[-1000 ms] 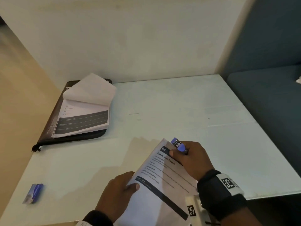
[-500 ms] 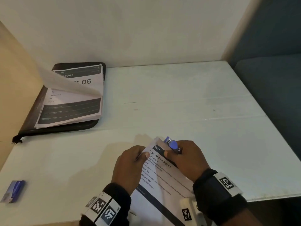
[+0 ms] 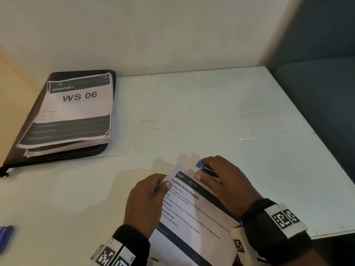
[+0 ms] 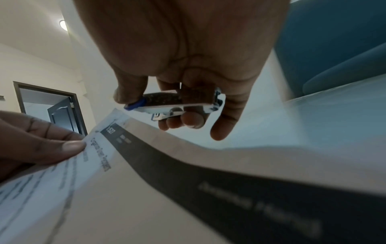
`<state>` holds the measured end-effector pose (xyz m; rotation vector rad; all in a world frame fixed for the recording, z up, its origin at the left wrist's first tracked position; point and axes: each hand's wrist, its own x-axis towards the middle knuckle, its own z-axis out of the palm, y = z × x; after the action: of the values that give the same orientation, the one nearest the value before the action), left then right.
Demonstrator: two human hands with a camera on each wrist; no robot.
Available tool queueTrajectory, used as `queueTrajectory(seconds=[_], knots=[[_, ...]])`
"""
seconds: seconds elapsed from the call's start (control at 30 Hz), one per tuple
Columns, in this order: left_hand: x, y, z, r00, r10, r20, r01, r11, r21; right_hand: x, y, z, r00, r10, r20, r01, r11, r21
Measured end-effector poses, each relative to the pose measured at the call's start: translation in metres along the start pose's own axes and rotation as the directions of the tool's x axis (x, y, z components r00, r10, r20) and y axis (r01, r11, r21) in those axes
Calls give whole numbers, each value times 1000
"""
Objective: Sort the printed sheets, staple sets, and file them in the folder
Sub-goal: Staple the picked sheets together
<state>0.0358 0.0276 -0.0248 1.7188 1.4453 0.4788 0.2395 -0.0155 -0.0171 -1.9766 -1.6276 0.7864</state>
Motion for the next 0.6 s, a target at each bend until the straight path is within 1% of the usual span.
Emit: queueTrajectory(seconds=[0.17, 0.27, 0.37, 0.47, 0.6], knots=[[1, -1, 1, 1000, -9, 14, 9, 1000, 16, 0, -4, -4, 998, -24, 53, 26, 999, -46], [0, 0, 0, 1000, -8, 21, 7, 1000, 28, 0, -4, -2, 992, -73, 99, 82, 993, -87], [-1, 2, 0, 1000, 2, 21, -3, 999, 44, 1, -5, 1, 986, -88, 141, 104, 988, -110], [-2, 2, 0, 999, 15, 34, -17, 998, 59, 1, -5, 1, 983, -94, 157, 106, 992, -68], [-3, 2, 1, 998, 46, 42, -49, 996, 81, 0, -11, 2, 981, -113, 159, 109, 993, 33]])
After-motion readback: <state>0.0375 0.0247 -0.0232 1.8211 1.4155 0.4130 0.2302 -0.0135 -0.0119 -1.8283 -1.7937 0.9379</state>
